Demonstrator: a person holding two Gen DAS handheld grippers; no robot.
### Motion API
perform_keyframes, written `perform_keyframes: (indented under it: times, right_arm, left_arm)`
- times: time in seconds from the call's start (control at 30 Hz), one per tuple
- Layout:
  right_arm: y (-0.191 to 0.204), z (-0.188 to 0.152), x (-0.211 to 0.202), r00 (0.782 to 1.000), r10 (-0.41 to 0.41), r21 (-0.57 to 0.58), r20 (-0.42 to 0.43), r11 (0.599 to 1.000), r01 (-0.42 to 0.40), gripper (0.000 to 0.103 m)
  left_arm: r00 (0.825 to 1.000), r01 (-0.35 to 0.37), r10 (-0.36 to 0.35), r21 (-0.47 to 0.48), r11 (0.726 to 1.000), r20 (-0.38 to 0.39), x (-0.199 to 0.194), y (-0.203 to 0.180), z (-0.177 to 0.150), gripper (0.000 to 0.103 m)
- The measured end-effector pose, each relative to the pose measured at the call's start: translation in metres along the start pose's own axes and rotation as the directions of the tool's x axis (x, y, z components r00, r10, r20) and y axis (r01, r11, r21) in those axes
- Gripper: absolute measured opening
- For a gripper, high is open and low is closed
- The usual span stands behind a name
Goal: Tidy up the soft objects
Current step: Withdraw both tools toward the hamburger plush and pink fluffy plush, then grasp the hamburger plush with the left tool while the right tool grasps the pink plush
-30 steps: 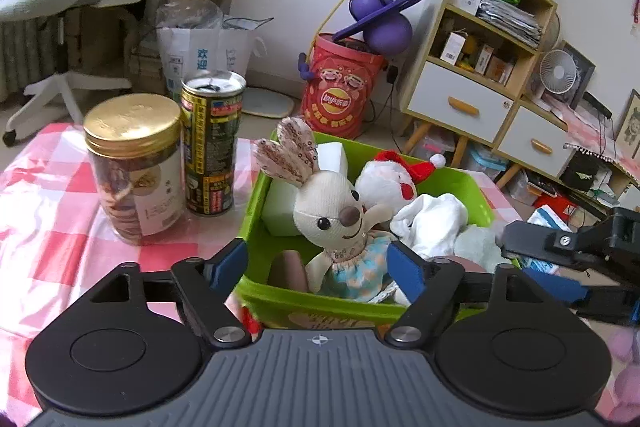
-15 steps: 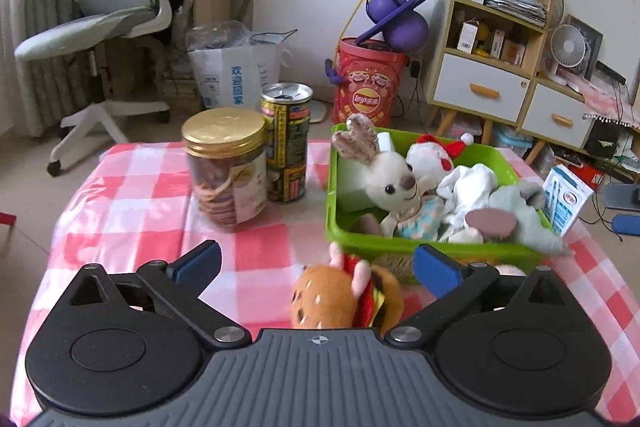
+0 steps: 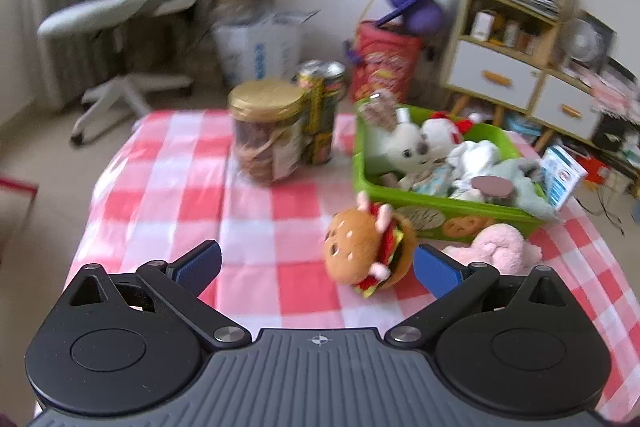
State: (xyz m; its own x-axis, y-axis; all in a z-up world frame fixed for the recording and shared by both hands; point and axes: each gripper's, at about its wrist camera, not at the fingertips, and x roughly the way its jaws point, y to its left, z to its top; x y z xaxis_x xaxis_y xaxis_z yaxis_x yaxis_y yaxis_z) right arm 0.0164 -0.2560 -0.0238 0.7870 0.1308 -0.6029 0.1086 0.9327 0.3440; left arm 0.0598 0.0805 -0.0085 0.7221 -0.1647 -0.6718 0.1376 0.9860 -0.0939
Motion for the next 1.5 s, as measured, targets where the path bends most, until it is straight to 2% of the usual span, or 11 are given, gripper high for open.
perform_keyframes:
  times: [0.1,0.23,0.53,0.67,0.9,1.03,1.23,1.5]
  right_arm:
    - [-0.001,-0.005,0.000,0.998,-0.053,0.013,-0.039,0.998,0.054,0.074]
    - [0.005,-0.015,0.005,0.995,-0.063,-0.033,-0.077,0.998,0.060,0.075]
    - [0.035,-0.062,0.044,0.978,-0.110,-0.229,-0.178,0.971,0.068,0.075]
    - [0.044,-0.072,0.059,0.969,-0.128,-0.276,-0.210,0.959,0.067,0.075]
    - [0.051,-0.071,0.079,0.970,-0.112,-0.251,-0.214,0.966,0.056,0.075]
    - [0.057,-0.070,0.094,0.971,-0.101,-0.228,-0.216,0.972,0.050,0.075]
    - [0.068,-0.064,0.114,0.972,-0.071,-0.202,-0.225,0.979,0.025,0.075]
    - [0.071,-0.052,0.129,0.981,-0.047,-0.138,-0.186,0.990,0.021,0.075]
  left_arm:
    - [0.999,-0.012,0.009,-0.060,0.998,-0.045,-0.003,0.005,-0.001,0.098]
    - [0.998,-0.033,0.030,-0.045,0.998,-0.062,-0.009,-0.001,-0.011,0.098]
    - [0.991,-0.082,0.093,0.110,0.991,-0.093,0.019,-0.031,-0.044,0.098]
    - [0.987,-0.092,0.111,0.154,0.984,-0.120,0.036,-0.040,-0.052,0.098]
    - [0.991,-0.072,0.087,0.144,0.987,-0.099,0.055,-0.045,-0.053,0.098]
    - [0.995,-0.037,0.050,0.142,0.989,-0.090,0.073,-0.047,-0.050,0.098]
    - [0.998,-0.029,0.036,0.147,0.989,-0.042,0.090,-0.046,-0.046,0.098]
    - [0.999,-0.011,0.005,0.139,0.990,0.038,0.099,-0.043,-0.039,0.098]
